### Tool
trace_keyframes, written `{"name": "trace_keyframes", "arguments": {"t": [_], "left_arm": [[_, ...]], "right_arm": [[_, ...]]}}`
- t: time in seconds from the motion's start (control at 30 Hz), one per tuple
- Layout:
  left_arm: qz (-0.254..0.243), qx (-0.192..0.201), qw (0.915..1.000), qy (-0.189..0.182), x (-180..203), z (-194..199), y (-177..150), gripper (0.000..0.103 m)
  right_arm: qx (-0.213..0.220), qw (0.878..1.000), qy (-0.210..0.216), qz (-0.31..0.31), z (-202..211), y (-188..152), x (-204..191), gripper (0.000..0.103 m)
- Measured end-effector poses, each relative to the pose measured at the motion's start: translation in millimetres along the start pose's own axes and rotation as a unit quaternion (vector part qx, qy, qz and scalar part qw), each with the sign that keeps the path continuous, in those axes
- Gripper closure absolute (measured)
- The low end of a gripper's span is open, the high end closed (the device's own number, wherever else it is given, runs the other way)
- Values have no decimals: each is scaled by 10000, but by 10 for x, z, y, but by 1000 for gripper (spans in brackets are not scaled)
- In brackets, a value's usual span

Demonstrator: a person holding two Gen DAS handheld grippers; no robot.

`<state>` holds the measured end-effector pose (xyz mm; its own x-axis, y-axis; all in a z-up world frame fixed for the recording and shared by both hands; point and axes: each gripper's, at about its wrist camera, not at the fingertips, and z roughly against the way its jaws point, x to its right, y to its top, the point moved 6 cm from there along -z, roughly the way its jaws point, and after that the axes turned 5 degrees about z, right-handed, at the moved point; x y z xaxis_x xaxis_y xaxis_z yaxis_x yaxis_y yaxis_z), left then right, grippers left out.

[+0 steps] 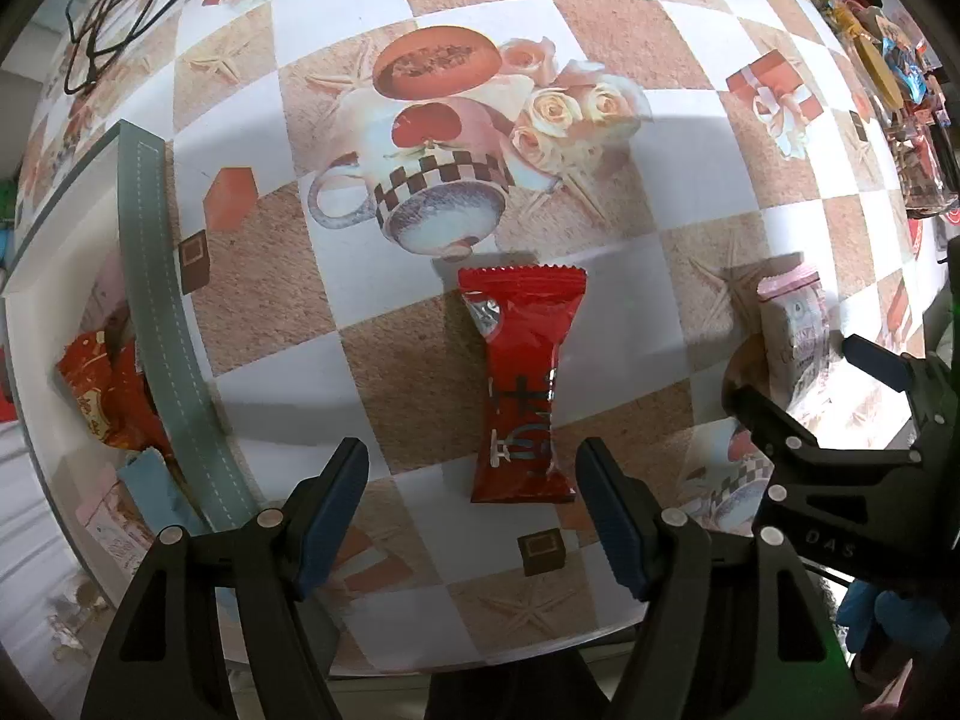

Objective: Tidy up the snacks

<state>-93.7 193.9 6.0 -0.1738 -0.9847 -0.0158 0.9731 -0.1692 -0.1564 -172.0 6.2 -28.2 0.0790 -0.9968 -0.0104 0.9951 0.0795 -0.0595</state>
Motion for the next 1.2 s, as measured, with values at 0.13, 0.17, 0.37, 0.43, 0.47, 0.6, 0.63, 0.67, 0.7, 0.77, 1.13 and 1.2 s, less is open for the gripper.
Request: {"name": "trace_keyframes", "arguments": {"t": [0.13,0.17,0.37,0.43,0.47,0.6,0.63,0.67,0.7,0.77,1.13,1.2], "left_arm": [[-6,-1,10000,16,17,-1,10,28],[-5,-1,10000,19,12,-1,5,28],[29,-5,10000,41,1,-20,57,28],[39,6,10000,42,-30,-17,75,28],[52,14,10000,39,-43,-16,84,28],[96,27,9999,13,-77,-36,148,28],[100,23,9999,19,-76,-54,167,28],[96,25,9999,24,-71,-74,188,28],[89,30,10000,30,-60,-89,206,28],[78,44,9999,75,-55,-132,246,28],[148,211,9996,66,10,-286,395,22],[152,238,9996,61,19,-297,399,21]], "right_arm": [[25,10000,-2,-6,2,-9,3,0],[34,10000,-3,-7,4,-12,7,0],[83,10000,-10,-11,12,-40,3,0],[81,10000,-10,-15,14,-49,-1,0],[78,10000,-10,-16,13,-51,-1,0],[34,10000,-7,-1,16,-52,-9,0],[12,10000,-5,7,15,-50,-11,0],[-13,10000,-2,18,11,-39,-11,0],[-40,10000,0,28,5,-15,-13,0],[-109,9999,8,34,-5,12,-13,0],[-591,9982,58,49,-53,140,-13,0],[-614,9981,59,50,-55,168,-16,0]]}}
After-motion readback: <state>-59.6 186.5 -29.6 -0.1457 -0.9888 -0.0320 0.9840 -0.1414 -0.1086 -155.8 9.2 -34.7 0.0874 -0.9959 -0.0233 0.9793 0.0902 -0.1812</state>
